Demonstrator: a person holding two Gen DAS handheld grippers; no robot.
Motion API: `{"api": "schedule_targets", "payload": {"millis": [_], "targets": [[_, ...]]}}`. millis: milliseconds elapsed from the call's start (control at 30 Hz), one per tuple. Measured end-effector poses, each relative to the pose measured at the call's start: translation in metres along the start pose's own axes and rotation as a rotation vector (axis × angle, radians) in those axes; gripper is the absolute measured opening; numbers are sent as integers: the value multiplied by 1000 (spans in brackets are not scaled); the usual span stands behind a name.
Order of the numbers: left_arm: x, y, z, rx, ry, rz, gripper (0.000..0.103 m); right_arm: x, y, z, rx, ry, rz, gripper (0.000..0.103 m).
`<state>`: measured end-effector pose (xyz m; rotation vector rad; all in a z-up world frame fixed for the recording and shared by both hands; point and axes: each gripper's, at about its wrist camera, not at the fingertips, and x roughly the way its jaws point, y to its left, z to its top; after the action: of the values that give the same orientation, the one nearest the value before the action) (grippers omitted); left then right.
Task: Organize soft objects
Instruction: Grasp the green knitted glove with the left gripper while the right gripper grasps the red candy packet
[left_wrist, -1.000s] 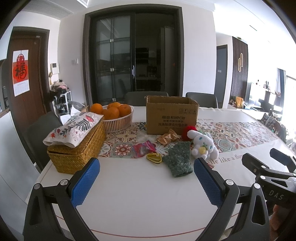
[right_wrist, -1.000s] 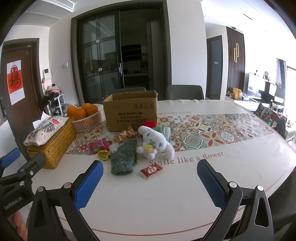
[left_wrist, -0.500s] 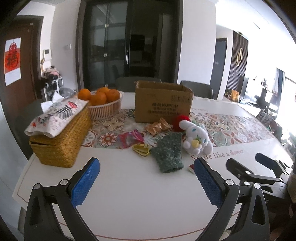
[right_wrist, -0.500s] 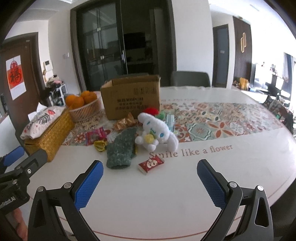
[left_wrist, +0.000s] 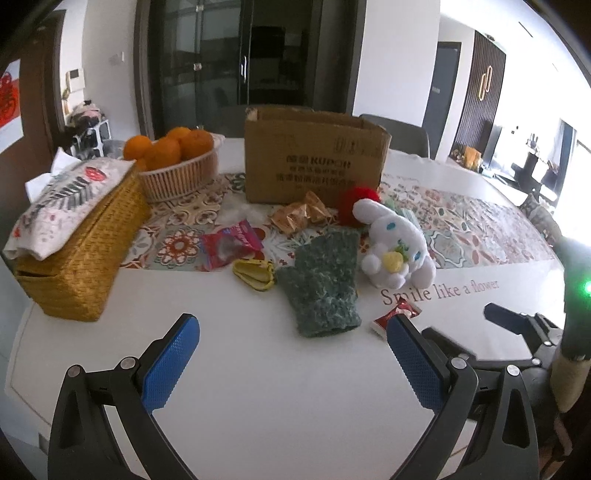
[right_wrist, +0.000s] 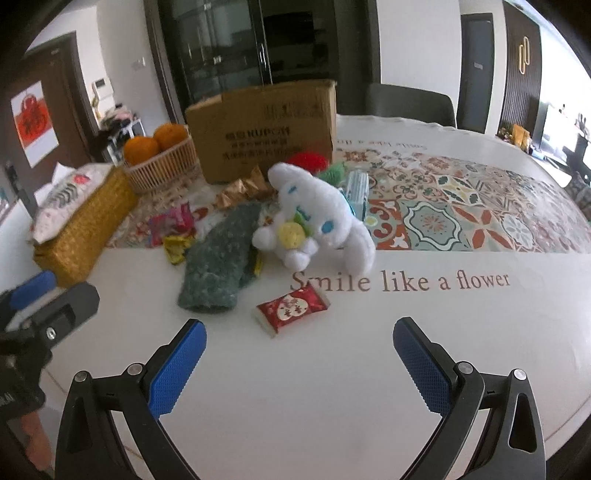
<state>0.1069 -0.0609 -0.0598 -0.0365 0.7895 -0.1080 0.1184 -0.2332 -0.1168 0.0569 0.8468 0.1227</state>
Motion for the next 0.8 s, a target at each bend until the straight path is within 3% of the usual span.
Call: {"api": "schedule_targets", "payload": {"millis": [467,800], "targets": [[84,-11,15,21,185,-78,103,56,-4,7,-109,80,89,102],[126,-16,18,36,248,-103,103,89,-11,14,-130,135,107,98]]}}
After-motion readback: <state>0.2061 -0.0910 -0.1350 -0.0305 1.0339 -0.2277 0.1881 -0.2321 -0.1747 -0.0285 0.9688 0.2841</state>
